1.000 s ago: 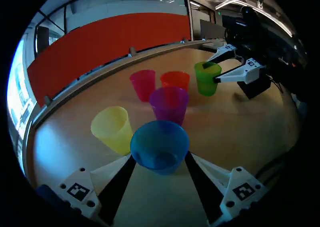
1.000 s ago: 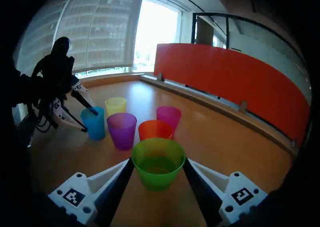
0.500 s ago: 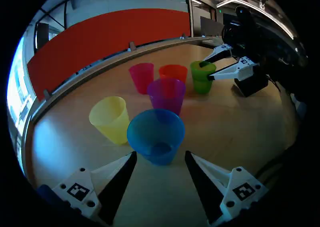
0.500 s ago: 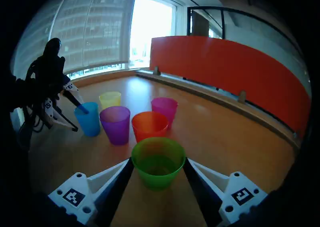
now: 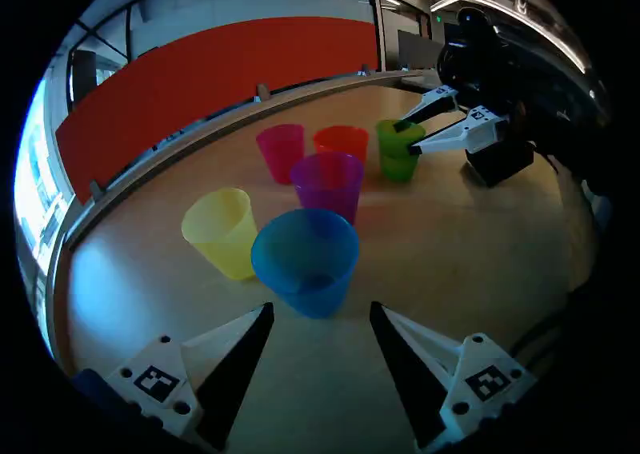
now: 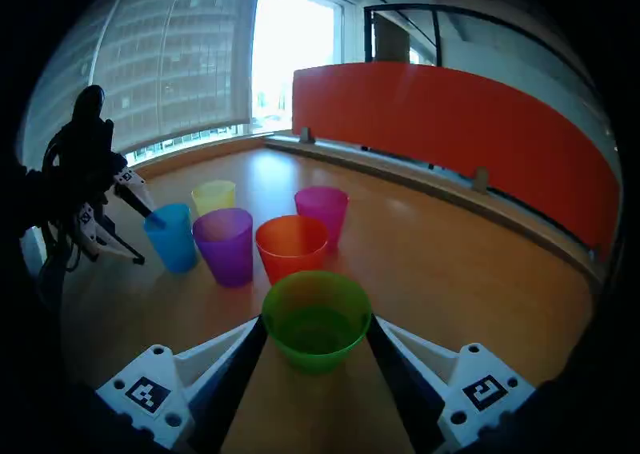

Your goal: Pour water

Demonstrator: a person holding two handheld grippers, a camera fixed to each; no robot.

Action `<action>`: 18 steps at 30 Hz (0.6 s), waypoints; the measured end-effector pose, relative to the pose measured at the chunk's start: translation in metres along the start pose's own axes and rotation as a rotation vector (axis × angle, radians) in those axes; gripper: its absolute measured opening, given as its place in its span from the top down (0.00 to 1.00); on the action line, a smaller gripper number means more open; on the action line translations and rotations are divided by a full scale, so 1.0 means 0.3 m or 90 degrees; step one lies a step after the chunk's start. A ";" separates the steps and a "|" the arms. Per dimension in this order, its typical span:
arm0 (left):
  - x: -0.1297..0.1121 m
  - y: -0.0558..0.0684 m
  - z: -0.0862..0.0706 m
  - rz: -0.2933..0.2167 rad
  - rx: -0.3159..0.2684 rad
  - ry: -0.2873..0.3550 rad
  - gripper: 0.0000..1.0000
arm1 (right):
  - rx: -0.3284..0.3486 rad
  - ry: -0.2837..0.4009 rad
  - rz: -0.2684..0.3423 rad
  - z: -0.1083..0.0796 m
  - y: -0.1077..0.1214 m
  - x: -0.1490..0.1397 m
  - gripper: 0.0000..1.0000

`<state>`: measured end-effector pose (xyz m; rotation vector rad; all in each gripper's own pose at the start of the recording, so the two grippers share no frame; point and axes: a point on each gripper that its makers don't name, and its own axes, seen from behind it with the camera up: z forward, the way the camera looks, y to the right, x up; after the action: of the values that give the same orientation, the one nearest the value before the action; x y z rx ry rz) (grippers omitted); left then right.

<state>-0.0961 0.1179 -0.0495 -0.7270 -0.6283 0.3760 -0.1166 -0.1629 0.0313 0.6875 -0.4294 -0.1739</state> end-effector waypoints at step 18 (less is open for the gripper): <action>-0.021 -0.029 -0.036 0.005 0.020 -0.002 0.11 | -0.035 -0.048 -0.005 -0.029 0.025 -0.061 0.03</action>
<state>-0.0928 0.1031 -0.0520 -0.6987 -0.6208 0.3935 -0.1290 -0.1468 0.0241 0.6310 -0.4917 -0.2188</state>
